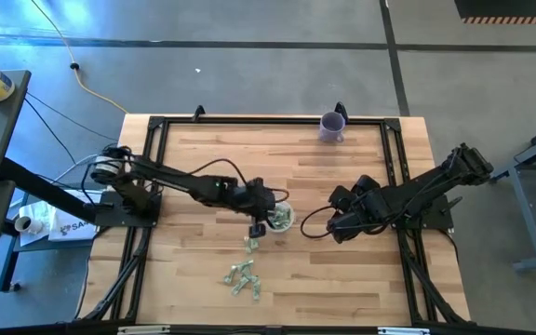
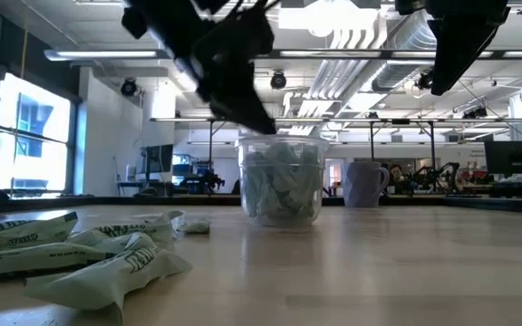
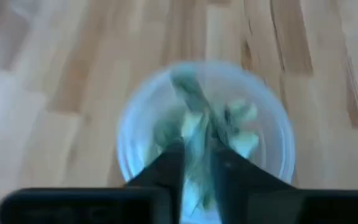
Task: Pick and place Stevia / Truvia into bins
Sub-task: Put the stevia packet into the bin
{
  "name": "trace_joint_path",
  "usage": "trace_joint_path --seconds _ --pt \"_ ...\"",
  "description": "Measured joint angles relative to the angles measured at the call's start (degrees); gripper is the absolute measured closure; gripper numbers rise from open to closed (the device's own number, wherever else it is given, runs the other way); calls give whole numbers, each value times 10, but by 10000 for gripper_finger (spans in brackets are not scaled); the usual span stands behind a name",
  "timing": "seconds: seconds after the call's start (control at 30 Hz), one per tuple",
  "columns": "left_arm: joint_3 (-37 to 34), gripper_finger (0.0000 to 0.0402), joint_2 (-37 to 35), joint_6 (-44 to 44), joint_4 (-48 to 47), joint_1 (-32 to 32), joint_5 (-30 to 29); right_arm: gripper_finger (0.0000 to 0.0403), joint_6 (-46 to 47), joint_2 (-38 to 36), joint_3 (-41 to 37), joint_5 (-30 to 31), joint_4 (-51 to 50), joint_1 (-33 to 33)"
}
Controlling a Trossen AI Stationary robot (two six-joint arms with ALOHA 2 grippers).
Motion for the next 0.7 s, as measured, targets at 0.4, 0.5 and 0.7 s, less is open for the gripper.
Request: trace_joint_path --seconds 0.4,0.5,0.7 --pt "190 132 -86 -48 -423 1 -16 132 1 0 0 -14 -5 0" --pt "121 129 -81 -132 -417 -11 32 132 1 0 0 -10 -5 0" --pt "-14 166 -74 -271 -297 -76 52 132 20 0 1 -32 15 -6"
